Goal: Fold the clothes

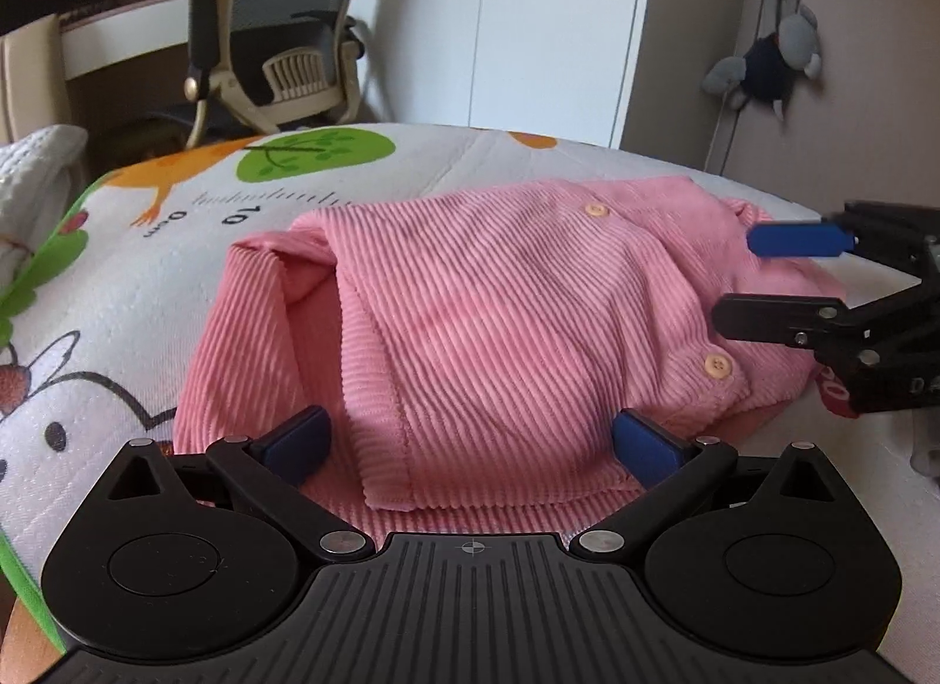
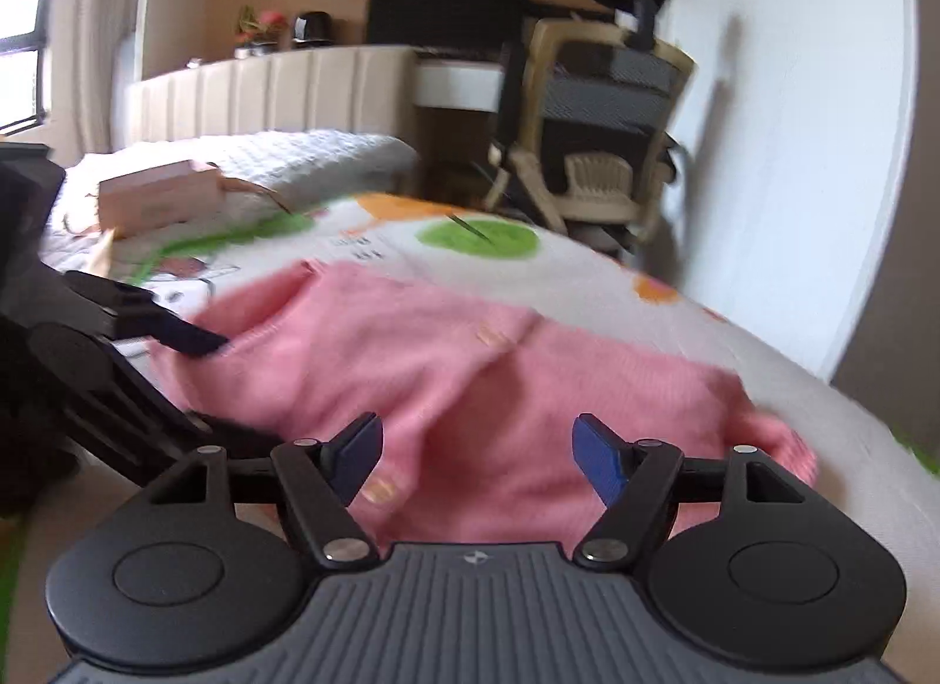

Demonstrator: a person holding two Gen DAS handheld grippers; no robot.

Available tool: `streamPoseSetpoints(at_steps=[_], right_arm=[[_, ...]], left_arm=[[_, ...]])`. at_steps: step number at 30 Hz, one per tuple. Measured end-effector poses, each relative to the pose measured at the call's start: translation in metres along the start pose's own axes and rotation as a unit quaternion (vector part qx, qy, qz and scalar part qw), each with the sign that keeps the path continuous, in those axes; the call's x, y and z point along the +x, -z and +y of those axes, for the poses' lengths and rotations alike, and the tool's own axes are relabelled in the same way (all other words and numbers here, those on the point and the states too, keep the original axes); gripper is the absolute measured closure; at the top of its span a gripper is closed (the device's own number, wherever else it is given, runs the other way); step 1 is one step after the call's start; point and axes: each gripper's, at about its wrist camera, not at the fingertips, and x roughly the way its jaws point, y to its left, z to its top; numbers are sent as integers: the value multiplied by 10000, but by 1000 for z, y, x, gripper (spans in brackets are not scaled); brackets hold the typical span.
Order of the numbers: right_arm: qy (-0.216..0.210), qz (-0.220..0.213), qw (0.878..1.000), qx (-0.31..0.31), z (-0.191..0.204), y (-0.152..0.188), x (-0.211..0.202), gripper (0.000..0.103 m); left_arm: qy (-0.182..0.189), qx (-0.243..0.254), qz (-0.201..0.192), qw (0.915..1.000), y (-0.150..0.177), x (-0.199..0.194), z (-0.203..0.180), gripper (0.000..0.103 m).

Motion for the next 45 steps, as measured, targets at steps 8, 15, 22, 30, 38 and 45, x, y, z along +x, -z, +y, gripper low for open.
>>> streamPoseSetpoints(at_steps=[8,15,22,30,38,45], right_arm=[[-94,514,9986,45,-7,13,28,24],[-1,451,9990,-80,-1,15,25,23],[37,-27,9992,-403,11,-3,5,23],[-506,619,9957,-462,24,-4,44,18],[-591,-166,9905,-1228,81,-32,-6,18],[-175,-123,9629,-2689,158,-22,45,30]], left_arm=[[82,-1204,-656,9905,-2,-54,59,0],[-418,-1201,-153,9918,-1,-19,76,23],[-458,-933,-150,9945,-5,-19,67,70],[341,-1687,-198,9849,-8,-22,72,85],[1153,-2498,-261,9611,-15,-29,87,88],[1501,-2853,-291,9462,-23,-32,96,88]])
